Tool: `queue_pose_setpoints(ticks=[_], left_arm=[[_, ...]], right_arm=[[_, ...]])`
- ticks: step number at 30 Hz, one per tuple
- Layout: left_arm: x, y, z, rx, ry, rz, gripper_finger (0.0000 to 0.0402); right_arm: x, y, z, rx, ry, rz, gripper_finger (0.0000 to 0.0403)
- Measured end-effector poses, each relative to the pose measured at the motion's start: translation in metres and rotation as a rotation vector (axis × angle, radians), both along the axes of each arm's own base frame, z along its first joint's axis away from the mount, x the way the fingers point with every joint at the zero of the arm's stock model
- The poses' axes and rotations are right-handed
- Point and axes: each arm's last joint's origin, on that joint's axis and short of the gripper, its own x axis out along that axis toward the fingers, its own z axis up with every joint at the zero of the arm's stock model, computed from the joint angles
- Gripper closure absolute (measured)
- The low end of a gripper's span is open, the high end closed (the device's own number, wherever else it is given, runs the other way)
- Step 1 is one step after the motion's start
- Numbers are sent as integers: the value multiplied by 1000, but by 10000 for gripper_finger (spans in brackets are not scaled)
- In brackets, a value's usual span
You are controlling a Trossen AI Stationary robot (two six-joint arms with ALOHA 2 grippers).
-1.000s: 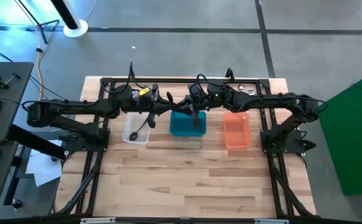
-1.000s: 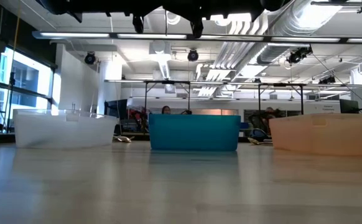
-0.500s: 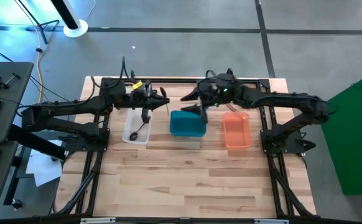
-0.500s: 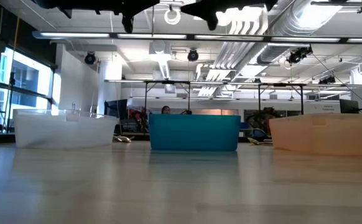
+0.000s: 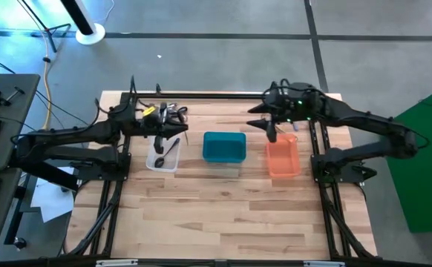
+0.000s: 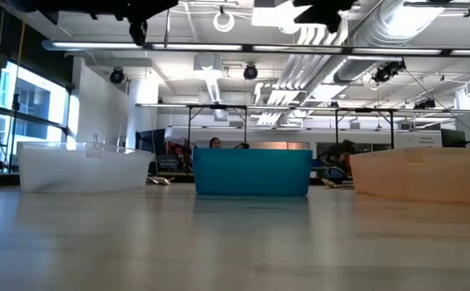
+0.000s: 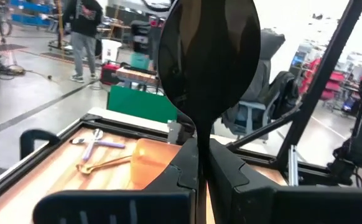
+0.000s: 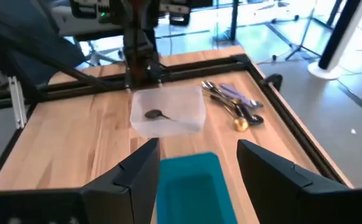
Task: Sort silverware by color (type)
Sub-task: Put the black spoon into the transparent bin
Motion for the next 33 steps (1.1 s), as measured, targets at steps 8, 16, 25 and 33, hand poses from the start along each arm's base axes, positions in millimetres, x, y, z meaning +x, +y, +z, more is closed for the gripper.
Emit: queue_pose_setpoints(ticks=[8, 16, 25, 33], left_arm=[[-18, -5, 4, 29, -75, 3, 401], [-23, -6, 8, 83, -96, 10, 401], [-22, -6, 5, 70, -68, 10, 401], [-22, -6, 5, 68, -64, 9, 401]], right_arm=[[-35, 13, -24, 75, -272, -66, 203], [-32, 18, -42, 26, -440, -30, 203], [-23, 17, -49, 35, -412, 20, 263], [-23, 18, -48, 36, -412, 60, 391]])
